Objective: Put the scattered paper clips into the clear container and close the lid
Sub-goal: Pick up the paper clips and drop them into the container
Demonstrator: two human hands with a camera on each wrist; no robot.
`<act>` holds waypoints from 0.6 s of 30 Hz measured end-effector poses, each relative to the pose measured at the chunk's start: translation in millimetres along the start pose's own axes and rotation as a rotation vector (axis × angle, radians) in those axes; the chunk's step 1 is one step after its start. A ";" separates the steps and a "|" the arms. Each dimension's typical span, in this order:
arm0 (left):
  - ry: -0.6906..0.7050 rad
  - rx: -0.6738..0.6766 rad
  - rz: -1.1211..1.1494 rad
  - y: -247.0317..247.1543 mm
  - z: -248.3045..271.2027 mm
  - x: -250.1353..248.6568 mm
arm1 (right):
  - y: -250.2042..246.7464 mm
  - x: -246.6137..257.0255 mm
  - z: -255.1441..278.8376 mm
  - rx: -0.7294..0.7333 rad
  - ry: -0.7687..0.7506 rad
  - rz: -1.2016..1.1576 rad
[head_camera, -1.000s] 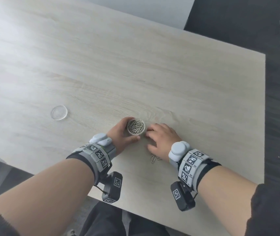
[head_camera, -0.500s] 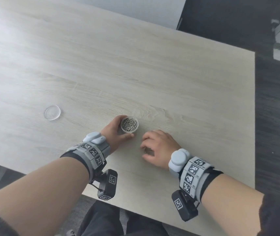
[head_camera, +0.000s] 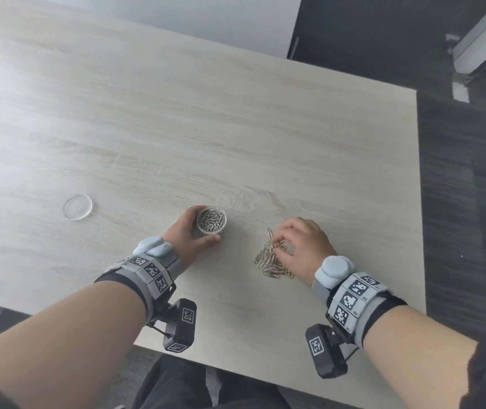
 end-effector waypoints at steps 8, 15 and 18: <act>-0.066 -0.047 0.068 3.3 1.8 0.0 | 5.1 -24.0 22.1 0.233 0.164 0.179; -0.040 0.027 0.026 27.8 -0.1 -16.7 | 15.6 -2.7 20.6 0.259 0.112 0.260; -0.024 0.043 0.000 39.8 0.2 -18.0 | 18.2 1.6 16.4 0.263 0.087 0.259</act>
Point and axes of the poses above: each hand's wrist, its own z-axis away from the middle knuckle, its own y-axis out of the palm, x = y × z, the point moved 6 cm from there along -z, towards the middle knuckle, and after that the axes turned 6 degrees about z, right-handed, at the moved point
